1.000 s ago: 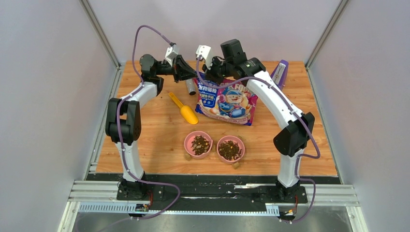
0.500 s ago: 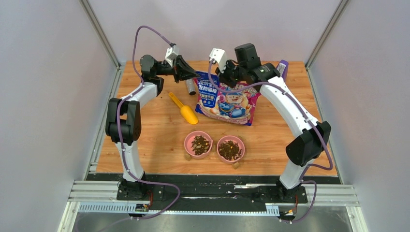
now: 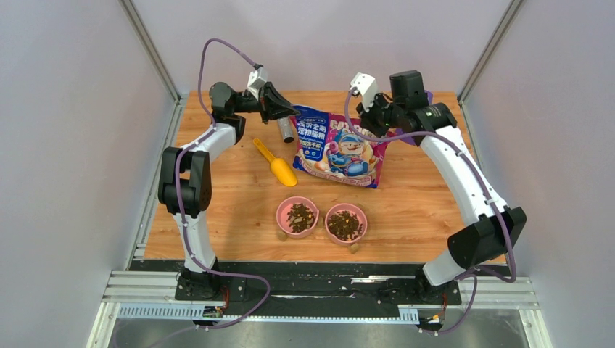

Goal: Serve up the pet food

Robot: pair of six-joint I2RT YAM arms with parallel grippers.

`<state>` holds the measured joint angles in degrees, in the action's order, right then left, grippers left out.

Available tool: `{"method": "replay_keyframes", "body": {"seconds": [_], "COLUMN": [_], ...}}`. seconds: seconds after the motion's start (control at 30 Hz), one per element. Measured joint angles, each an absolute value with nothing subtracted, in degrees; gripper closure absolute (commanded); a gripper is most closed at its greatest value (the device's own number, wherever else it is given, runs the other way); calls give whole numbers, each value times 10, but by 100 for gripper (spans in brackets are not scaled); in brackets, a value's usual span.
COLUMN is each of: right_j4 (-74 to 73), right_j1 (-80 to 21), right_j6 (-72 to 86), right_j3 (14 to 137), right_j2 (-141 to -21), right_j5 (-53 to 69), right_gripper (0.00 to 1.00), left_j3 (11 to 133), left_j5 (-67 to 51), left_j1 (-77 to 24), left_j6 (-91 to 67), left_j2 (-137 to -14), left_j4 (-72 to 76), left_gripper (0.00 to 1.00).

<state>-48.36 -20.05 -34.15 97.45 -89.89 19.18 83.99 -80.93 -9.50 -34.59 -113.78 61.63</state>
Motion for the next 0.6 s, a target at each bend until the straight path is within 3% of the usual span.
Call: {"method": "replay_keyframes", "body": {"seconds": [0.57,0.6], "right_j4": [-523,-530], "right_j1": [-104,-96], "right_j6": [-348,-351], "right_j3": [877,874], "right_j2": [-756,-747], "right_j5": [151,134], "right_gripper": [100,100], "left_j3": [832,831], "left_j5": [-808,-807], "left_j1": [-88,-84], "left_j6": [-346,-346], "left_j2": [-1136,-1136], "left_j4": [616,616], "left_gripper": [100,95]}}
